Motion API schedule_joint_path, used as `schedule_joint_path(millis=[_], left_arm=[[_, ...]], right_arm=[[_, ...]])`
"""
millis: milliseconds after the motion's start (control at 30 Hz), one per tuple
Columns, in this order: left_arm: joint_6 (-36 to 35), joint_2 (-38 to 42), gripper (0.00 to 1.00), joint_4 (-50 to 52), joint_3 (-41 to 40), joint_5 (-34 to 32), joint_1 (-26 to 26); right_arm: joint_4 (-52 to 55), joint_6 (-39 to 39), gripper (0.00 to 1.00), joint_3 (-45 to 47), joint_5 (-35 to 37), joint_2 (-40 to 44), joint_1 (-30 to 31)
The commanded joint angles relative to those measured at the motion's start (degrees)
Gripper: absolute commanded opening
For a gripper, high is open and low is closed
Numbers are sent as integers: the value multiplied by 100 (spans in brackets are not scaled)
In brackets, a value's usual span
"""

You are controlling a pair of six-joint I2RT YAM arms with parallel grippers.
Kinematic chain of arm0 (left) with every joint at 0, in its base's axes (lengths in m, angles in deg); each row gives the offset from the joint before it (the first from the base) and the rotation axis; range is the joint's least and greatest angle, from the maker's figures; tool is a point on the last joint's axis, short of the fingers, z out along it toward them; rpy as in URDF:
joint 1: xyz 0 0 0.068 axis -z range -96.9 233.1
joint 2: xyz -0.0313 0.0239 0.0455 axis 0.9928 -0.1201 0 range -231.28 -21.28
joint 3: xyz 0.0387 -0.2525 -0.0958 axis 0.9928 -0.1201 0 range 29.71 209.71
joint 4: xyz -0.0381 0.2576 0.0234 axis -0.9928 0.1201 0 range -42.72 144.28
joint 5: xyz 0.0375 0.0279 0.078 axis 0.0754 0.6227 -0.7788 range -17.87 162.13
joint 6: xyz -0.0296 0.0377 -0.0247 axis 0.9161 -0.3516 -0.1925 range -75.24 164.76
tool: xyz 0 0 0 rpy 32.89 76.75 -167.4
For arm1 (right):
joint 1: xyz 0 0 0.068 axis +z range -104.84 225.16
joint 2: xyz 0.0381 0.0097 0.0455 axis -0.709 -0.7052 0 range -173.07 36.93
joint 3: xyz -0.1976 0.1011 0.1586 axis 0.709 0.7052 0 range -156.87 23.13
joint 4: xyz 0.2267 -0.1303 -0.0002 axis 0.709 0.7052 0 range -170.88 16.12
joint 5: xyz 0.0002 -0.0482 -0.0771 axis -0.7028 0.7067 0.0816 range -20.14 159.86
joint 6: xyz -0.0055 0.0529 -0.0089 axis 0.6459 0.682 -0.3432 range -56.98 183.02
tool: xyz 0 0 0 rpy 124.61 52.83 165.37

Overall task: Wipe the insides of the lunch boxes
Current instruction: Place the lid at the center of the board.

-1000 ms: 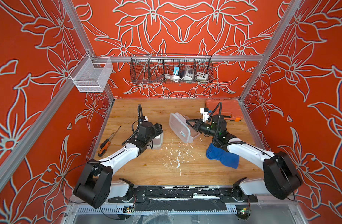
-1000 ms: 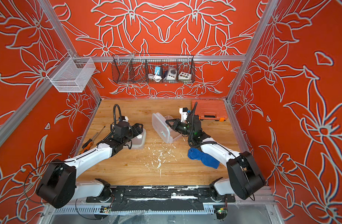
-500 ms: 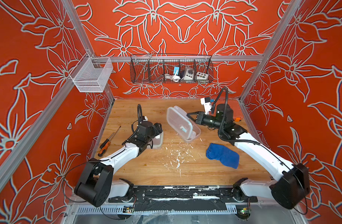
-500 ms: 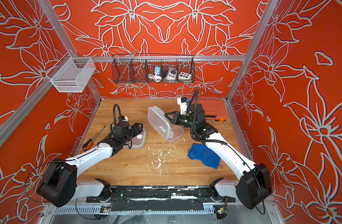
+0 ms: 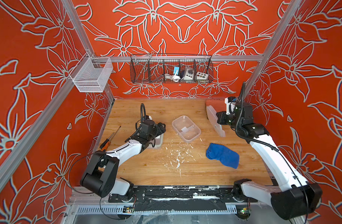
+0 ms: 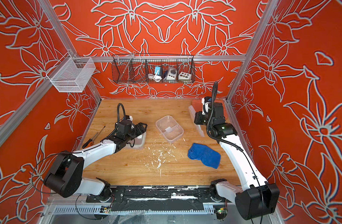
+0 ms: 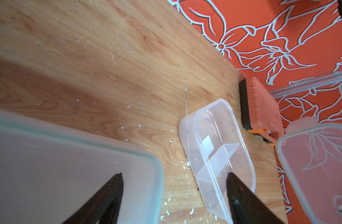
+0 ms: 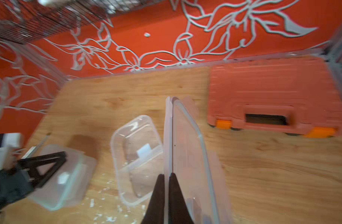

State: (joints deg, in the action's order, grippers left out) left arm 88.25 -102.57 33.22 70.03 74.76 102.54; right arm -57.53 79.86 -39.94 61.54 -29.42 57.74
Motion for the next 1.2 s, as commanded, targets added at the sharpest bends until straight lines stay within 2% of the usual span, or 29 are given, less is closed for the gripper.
schedule_joint_path(millis=[0,100,400,500,633,700,767,833,933,1000,1100,1167], left_arm=[[-20,-54,81,-120,134,194,-11],[-83,-113,81,-114,175,232,-11],[-86,-303,81,-249,121,397,-11],[-48,-411,82,-311,133,469,-11],[3,-543,81,-390,162,527,-11],[2,-586,81,-413,171,525,-11],[10,-632,82,-417,198,528,-11],[28,-683,81,-439,206,536,-11],[71,-752,81,-483,234,571,-11],[81,-803,81,-486,255,597,-11],[55,-861,81,-457,301,641,-11],[48,-862,81,-439,302,613,-11]], right_arm=[[-204,-956,0,463,1124,133,-98],[-560,-1183,0,936,1166,-61,-106],[-1173,-1008,0,1629,51,-540,-87],[-1028,-1066,0,1649,-314,-707,-54],[-654,-1039,0,1757,-194,-802,-44],[-631,-920,9,1907,-88,-690,-37],[-590,-752,12,2027,-76,-491,-44],[-550,-585,27,2147,-4,-270,-44],[-551,-355,30,2401,110,-5,-39],[-426,-243,36,2441,116,90,-39],[30,110,38,2287,-192,316,-43],[613,626,41,2160,-226,446,-36]])
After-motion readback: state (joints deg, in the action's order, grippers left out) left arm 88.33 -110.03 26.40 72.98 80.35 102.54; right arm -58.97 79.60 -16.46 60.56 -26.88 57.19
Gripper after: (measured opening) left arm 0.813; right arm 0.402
